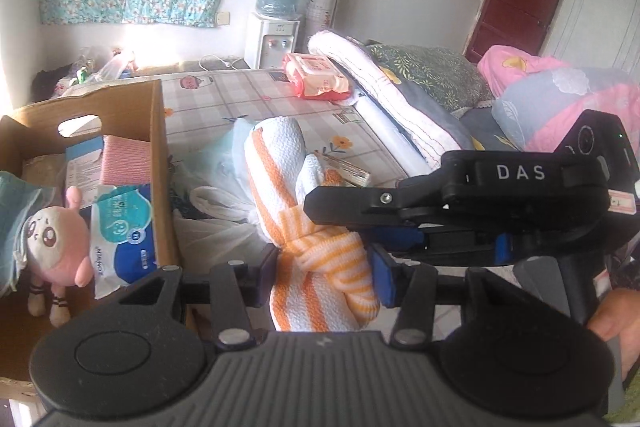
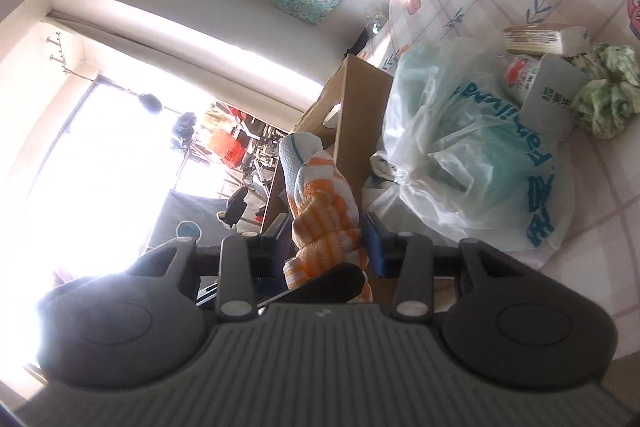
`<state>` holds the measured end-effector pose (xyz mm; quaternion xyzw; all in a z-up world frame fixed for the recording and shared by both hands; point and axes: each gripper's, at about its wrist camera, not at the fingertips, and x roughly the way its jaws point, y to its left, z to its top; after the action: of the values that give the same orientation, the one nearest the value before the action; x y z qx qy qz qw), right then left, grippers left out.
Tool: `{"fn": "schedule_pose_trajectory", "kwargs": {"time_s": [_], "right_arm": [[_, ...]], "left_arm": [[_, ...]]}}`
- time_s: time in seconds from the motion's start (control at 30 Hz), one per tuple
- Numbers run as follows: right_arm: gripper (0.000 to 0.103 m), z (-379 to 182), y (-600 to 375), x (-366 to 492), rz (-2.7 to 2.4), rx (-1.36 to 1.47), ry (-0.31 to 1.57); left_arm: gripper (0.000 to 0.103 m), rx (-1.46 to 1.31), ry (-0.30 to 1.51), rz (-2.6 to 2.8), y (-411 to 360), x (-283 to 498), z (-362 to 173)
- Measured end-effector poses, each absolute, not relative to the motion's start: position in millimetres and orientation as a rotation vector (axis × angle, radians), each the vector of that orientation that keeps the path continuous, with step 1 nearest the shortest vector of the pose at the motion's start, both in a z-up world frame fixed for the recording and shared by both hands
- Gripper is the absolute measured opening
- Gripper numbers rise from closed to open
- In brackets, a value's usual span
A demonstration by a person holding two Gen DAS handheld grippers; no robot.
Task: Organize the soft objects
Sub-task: 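Carry the orange-striped towel with the right gripper over the cardboard box, then lower the towel into the box and open the right gripper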
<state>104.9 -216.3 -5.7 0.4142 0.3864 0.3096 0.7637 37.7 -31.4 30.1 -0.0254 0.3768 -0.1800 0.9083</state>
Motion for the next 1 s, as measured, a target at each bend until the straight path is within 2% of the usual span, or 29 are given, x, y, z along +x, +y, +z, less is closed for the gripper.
{"fn": "schedule_pose_trajectory", "kwargs": {"time_s": [0.33,0.53,0.6,0.67,0.8,1.0], "right_arm": [[0.039,16.6,-37.1,176.6,0.911,0.714,1.005],[0.039,-7.2,41.7,214.3,0.915,0.690,1.124],[0.041,-21.0,63.8,224.0,0.900,0.674,1.183],[0.042,-38.8,78.9,231.1,0.885,0.678,1.265],[0.043,-59.2,90.8,232.0,0.866,0.672,1.355],[0.044,-51.3,82.2,232.8,0.858,0.707,1.331]], "left_arm": [[0.049,-0.076,0.778,-0.084,108.2,41.3,51.6],[0.049,-0.083,0.861,0.025,169.7,70.1,32.0],[0.053,-0.059,0.898,0.075,184.8,75.7,23.3],[0.069,-0.042,0.925,0.134,191.8,78.2,16.0],[0.069,-0.077,0.938,0.117,203.5,71.2,11.1],[0.069,-0.124,0.925,0.098,208.0,64.0,15.6]]}}
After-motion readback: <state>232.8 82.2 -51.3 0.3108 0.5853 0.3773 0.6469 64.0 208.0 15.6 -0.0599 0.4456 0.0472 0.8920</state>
